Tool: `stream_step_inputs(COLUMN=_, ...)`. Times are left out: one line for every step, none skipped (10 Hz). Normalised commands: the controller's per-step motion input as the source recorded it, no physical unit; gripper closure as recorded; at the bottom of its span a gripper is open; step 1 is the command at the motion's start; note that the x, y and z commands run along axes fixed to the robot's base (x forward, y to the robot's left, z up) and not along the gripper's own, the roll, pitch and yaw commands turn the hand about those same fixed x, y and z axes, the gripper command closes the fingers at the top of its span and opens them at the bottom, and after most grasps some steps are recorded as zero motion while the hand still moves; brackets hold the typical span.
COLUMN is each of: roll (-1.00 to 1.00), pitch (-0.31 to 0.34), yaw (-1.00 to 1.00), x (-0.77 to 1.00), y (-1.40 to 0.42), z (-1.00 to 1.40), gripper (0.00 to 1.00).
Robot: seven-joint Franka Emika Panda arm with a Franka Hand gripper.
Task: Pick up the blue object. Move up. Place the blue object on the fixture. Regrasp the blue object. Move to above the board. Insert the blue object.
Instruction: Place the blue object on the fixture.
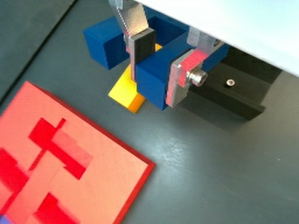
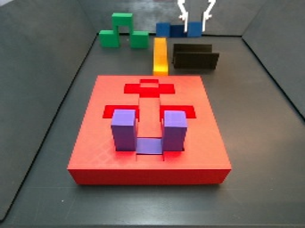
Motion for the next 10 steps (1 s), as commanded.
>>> stream_step_inputs(roll=-0.57, pitch=0.326, yaw=-0.03, x=0.86, y=0.15, z=0.21, gripper=1.0)
stream_step_inputs(roll=-0.66, pitch=0.297, yaw=0.0, x=0.85, y=0.14, z=0.18, gripper=1.0)
stream_step_inputs(roll=-0.71, pitch=0.263, yaw=0.0, x=0.83, y=0.16, z=0.12, gripper=1.0)
stream_step_inputs(roll=-0.69, pitch=0.131, yaw=0.0, x=0.82, y=0.33, z=-0.06, gripper=1.0)
stream_step_inputs(roll=-0.52, pitch=0.026, yaw=0.0, x=0.83, y=0.45, z=-0.23, gripper=1.0)
stream_step_inputs(roll=-0.4, pitch=0.0, yaw=0.0, x=0.85, y=0.46, z=-0.23, gripper=1.0)
stream_step_inputs(roll=-0.37, pitch=0.0, yaw=0.0, x=0.9, y=0.42, z=-0.18, gripper=1.0)
stream_step_inputs(roll=-0.27, pitch=0.031, yaw=0.0, x=1.0, y=0.27, z=-0.12, gripper=1.0)
stream_step_inputs(roll=0.0, pitch=0.186, yaw=0.0, x=1.0, y=0.02, z=-0.12, gripper=1.0)
stream_step_inputs(roll=0.03, pitch=0.306, yaw=0.09, x=1.0, y=0.0, z=-0.18, gripper=1.0)
